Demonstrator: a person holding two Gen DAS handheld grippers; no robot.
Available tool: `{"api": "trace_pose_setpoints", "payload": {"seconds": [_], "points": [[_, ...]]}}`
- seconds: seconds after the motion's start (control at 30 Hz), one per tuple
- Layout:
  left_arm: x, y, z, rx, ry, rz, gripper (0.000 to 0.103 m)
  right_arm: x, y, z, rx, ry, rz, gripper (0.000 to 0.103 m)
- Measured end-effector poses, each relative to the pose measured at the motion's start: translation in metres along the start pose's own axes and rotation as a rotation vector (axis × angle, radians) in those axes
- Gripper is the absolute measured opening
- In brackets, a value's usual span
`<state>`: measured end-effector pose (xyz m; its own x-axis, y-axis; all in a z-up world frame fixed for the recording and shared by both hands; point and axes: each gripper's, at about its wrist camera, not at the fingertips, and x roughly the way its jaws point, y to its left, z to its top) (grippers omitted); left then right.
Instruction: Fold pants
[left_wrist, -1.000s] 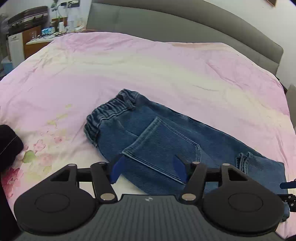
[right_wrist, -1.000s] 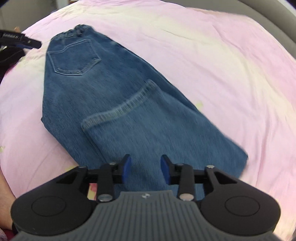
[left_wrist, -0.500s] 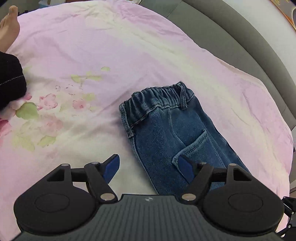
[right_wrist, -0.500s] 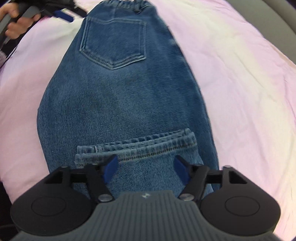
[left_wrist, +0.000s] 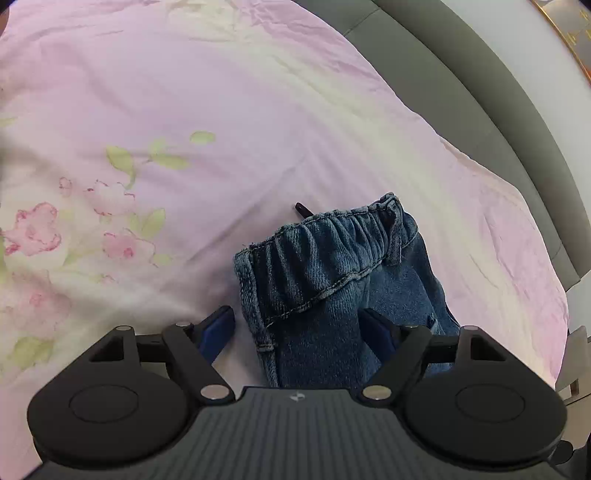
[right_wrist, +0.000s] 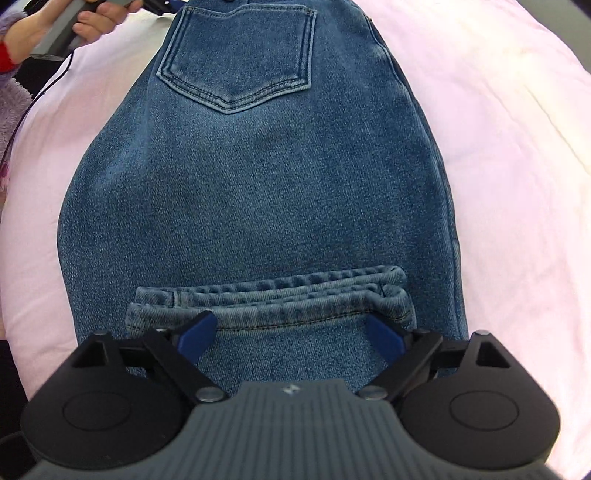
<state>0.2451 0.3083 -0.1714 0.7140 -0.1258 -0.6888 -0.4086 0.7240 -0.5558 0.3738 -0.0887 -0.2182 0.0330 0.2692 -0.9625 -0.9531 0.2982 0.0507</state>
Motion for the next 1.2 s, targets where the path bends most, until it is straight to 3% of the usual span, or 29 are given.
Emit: {"api": "trace_pose_setpoints", "payload": {"seconds": [0.13, 0.3, 0.4, 0.5, 0.63, 0.73, 0.83, 1.03, 1.2], "points": [[0.006, -0.007, 0.002, 0.011, -0.002, 0.015, 0.074, 0.001, -0.005, -0.002, 0.006, 0.001, 0.011, 0.087], [-0.014, -0.027, 0.006, 0.063, -0.036, 0.024, 0.048, 0.003, -0.005, -0.002, 0.009, 0.005, 0.006, 0.087], [-0.032, -0.052, 0.013, 0.109, -0.073, 0.003, 0.042, 0.004, -0.007, -0.004, 0.017, 0.001, 0.004, 0.088], [-0.058, -0.083, 0.016, 0.185, -0.103, -0.032, 0.04, 0.001, -0.005, -0.007, 0.034, -0.012, -0.005, 0.087], [-0.092, -0.146, 0.011, 0.377, -0.133, -0.064, 0.039, -0.01, -0.004, -0.015, 0.059, -0.047, -0.02, 0.085], [-0.116, -0.192, -0.002, 0.495, -0.159, -0.092, 0.039, -0.03, -0.004, -0.024, 0.1, -0.089, -0.029, 0.072], [-0.133, -0.234, -0.019, 0.58, -0.179, -0.122, 0.039, -0.053, 0.001, -0.043, 0.136, -0.123, -0.07, 0.071], [-0.153, -0.316, -0.081, 0.765, -0.189, -0.208, 0.037, -0.094, 0.01, -0.108, 0.283, -0.143, -0.19, 0.071], [-0.151, -0.377, -0.146, 0.961, -0.144, -0.271, 0.035, -0.122, 0.02, -0.172, 0.403, -0.161, -0.242, 0.071]]}}
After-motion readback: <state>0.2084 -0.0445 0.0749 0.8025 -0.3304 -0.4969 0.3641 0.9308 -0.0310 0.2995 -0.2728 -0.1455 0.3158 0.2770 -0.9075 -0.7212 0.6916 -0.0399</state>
